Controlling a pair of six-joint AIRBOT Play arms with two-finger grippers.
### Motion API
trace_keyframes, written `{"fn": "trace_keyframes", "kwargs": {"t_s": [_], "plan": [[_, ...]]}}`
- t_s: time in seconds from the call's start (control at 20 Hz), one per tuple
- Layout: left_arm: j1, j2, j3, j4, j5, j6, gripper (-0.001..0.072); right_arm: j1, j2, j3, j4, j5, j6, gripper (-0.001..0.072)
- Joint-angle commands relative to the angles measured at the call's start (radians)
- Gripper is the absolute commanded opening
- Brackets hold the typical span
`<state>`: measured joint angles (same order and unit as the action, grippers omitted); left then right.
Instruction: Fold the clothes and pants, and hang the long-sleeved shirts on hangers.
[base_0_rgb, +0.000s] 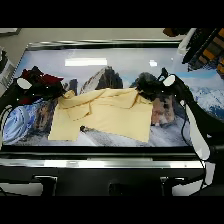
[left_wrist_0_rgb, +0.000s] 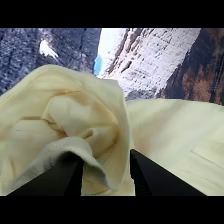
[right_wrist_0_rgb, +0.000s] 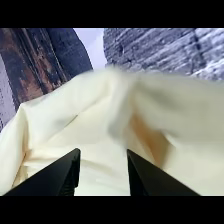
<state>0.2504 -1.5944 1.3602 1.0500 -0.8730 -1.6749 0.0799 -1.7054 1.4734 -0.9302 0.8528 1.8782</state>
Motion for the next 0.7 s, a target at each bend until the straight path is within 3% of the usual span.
{"fn": "trace_keyframes", "kwargs": {"t_s": [0.0, 0.1, 0.25, 0.35, 0.4, 0.65], "plan": [[0.064, 0.027, 0.025, 0.004, -0.102, 0.051, 0.0340, -0.080, 0.061, 0.000, 0.030, 0.153, -0.161, 0.0360], [0.142, 0.085, 0.035, 0.003, -0.196, 0.119, 0.0406, -0.172, 0.143, 0.000, 0.023, 0.299, -0.281, 0.0360], [0.260, 0.163, 0.027, 0.006, -0.323, 0.200, 0.0406, -0.296, 0.256, -0.053, -0.033, 0.463, -0.383, 0.0367], [0.320, 0.198, -0.001, 0.001, -0.331, 0.206, 0.0406, -0.345, 0.339, -0.207, -0.029, 0.480, -0.420, 0.0390], [0.340, 0.206, -0.016, 0.000, -0.323, 0.201, 0.0405, -0.352, 0.383, -0.315, -0.029, 0.471, -0.432, 0.0462], [0.359, 0.205, -0.090, 0.000, -0.320, 0.203, 0.0404, -0.349, 0.489, -0.772, 0.101, 0.375, -0.566, 0.0467]]}}
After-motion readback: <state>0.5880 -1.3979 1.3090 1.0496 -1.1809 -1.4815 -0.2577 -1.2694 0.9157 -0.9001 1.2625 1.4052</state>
